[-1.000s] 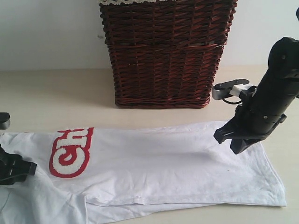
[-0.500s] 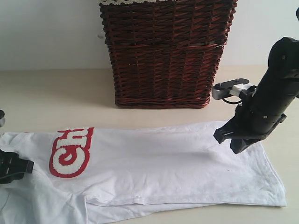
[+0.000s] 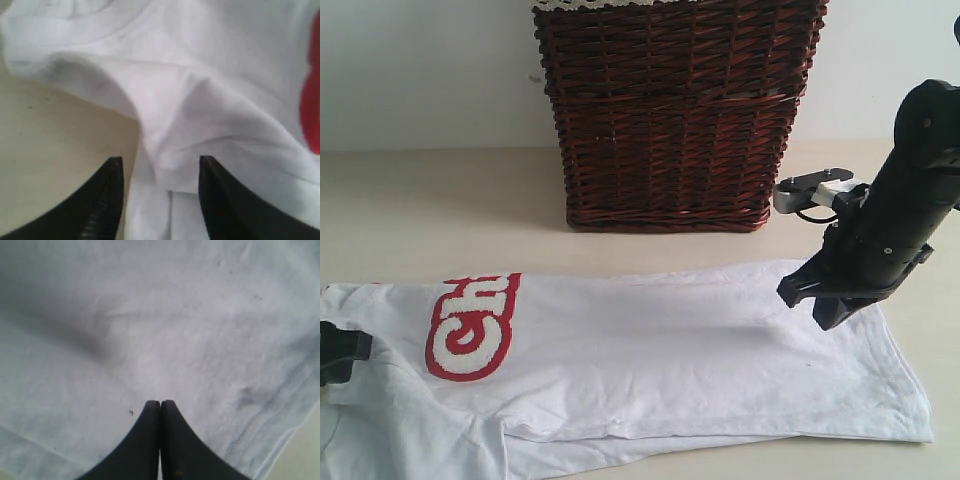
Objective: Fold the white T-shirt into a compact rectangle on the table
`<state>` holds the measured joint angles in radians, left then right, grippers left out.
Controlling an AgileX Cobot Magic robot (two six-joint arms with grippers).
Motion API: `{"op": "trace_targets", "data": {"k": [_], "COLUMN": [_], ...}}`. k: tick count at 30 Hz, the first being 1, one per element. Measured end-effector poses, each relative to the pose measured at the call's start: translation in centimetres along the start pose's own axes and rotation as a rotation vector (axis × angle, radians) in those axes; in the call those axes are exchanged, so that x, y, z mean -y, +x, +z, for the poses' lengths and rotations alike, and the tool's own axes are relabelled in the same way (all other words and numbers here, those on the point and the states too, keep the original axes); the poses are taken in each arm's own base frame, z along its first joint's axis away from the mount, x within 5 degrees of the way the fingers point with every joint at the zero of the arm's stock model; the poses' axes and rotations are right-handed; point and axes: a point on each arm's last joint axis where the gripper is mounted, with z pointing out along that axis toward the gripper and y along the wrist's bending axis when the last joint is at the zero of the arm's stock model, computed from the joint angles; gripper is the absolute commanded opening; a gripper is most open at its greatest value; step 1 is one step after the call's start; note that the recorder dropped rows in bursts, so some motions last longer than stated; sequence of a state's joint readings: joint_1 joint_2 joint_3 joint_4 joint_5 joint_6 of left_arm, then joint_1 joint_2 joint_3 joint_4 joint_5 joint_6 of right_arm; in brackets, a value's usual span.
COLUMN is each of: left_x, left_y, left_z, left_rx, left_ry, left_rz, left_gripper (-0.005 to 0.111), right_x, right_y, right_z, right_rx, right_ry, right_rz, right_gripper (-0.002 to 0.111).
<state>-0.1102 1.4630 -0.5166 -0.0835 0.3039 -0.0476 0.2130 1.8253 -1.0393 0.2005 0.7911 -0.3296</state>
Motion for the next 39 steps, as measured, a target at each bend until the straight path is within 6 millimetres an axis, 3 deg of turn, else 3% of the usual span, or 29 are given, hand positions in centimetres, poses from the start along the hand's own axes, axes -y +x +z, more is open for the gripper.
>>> {"op": "trace_targets", "data": {"k": [6,10,14,22,28,39], "left_x": [3.3,4.5,4.6,3.6,3.7,2.9], "left_y": [0.3,3.3,6.3,9.8,9.9,10.2], "left_z": [-3.7,-5.1,-4.9,-3.3,-2.4,-1.0], "left_rx": [0.040,-0.202,-0.374,-0.429,-0.376,-0.509], "left_ry": [0.076,0.141,0.194,0.279,0.280,0.235], "left_rz": [0.332,0.726,0.927,1.299,1.381,1.472], "left_gripper": [0.046,0.046,0.046,0.046,0.060,0.060], "right_x": [0.0,-0.1,-0.1,-0.1,-0.1,-0.1], "right_y": [0.0,0.0,0.1,0.1,0.1,0.1], "right_z": [0.0,0.0,0.0,0.0,0.0,0.0], "right_rx": [-0.004,-0.004,-0.006,-0.016,-0.014,-0.012], "right_ry": [-0.001,-0.006,-0.006,-0.013,-0.012,-0.012], "right_rz": [0.000,0.004,0.004,0.007,0.007,0.007], "right_gripper": [0.000,0.000,0.000,0.000,0.000,0.000]}}
